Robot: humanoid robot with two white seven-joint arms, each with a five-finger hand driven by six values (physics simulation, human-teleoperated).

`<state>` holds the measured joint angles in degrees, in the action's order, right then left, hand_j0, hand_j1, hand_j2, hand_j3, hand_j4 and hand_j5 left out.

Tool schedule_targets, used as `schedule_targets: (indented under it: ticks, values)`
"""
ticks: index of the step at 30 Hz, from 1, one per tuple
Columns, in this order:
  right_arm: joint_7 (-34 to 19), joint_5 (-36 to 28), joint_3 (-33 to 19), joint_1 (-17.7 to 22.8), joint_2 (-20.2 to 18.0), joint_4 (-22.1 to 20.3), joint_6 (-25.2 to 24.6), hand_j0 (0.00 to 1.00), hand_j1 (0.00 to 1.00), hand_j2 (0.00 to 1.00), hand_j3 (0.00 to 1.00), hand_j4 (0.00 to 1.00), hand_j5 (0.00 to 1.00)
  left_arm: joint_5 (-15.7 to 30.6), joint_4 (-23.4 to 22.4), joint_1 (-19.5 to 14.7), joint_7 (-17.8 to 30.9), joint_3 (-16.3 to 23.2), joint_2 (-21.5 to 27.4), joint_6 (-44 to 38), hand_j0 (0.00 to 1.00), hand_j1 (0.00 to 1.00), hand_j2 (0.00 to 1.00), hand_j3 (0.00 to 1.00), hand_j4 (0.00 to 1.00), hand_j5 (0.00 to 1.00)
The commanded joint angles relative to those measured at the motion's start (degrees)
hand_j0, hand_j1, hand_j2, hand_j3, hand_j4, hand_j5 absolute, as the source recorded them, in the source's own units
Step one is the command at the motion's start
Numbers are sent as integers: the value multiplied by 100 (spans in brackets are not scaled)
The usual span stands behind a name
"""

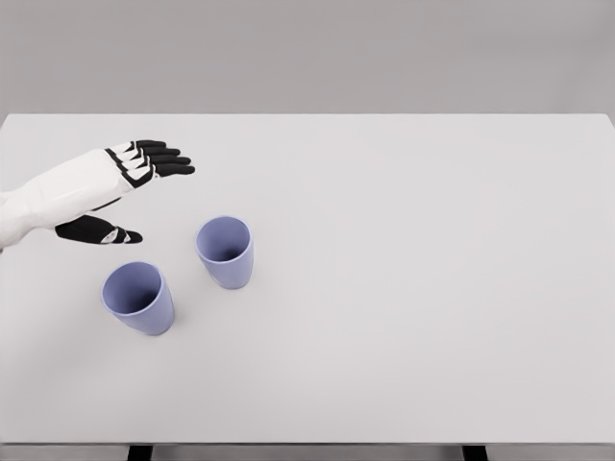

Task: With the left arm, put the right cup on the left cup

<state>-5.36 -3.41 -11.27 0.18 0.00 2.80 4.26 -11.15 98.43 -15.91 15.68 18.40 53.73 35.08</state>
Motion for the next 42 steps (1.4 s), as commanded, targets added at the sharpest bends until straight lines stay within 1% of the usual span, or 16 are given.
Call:
schedule_targets:
  ticks: [1,6,10,15,17,19,21,23,26,28,31,35,37,39,41,42]
  values:
    - [0,-2,2,0,0,1,-4,100,100,100,100,100,100,34,1,0,-4,-3,6,-8,100,100,100,100,100,100]
    - [-9,7,2,0,0,19,-4,100,100,100,100,100,100,-1,1,-53,5,-21,50,-8,100,100,100,100,100,100]
    - [-9,7,-7,0,0,27,-13,100,100,100,100,100,100,-634,18,-88,-4,5,-11,-8,100,100,100,100,100,100]
    - [-9,7,-7,0,0,27,-4,100,100,100,100,100,100,-994,19,-430,-12,49,-29,-8,100,100,100,100,100,100]
    - [-9,7,-7,0,0,27,-13,100,100,100,100,100,100,-1170,27,-457,14,119,-55,-8,100,100,100,100,100,100]
    - [-9,7,-7,0,0,27,-4,100,100,100,100,100,100,-1144,27,-545,40,155,-29,-8,100,100,100,100,100,100]
    - [-9,7,-7,0,0,27,-4,100,100,100,100,100,100,-1126,54,-799,49,164,120,-8,100,100,100,100,100,100]
    - [-9,-2,-7,0,0,27,-13,100,100,100,100,100,100,-977,36,-1169,207,164,261,-8,100,100,100,100,100,100]
    - [-9,-2,-7,0,0,27,-13,100,100,100,100,100,100,14,62,-1204,1932,418,358,-8,100,100,100,100,100,100]
    - [-9,-2,-7,0,0,27,-13,100,100,100,100,100,100,561,326,-1327,1932,471,331,-8,100,100,100,100,100,100]
    - [-9,7,-7,0,0,27,-13,100,100,100,100,100,100,579,396,-1687,1932,559,366,-8,100,100,100,100,100,100]
    - [-9,7,-7,0,0,27,-4,100,100,100,100,100,100,570,361,-2803,1932,1894,375,-8,100,100,100,100,100,100]
    - [-9,7,-7,0,0,27,-13,100,100,100,100,100,100,561,344,-3190,1932,2615,367,-8,100,100,100,100,100,100]
    - [-9,7,-7,0,0,27,-13,100,100,100,100,100,100,895,291,-3954,1932,3555,367,-8,100,100,100,100,100,100]
    - [-9,7,-7,0,0,27,-13,100,100,100,100,100,100,1141,133,-4965,1932,4855,314,-8,100,100,100,100,100,100]
    - [-9,7,-7,0,0,27,-13,100,100,100,100,100,100,1264,54,-5299,1932,5339,226,-8,100,100,100,100,100,100]
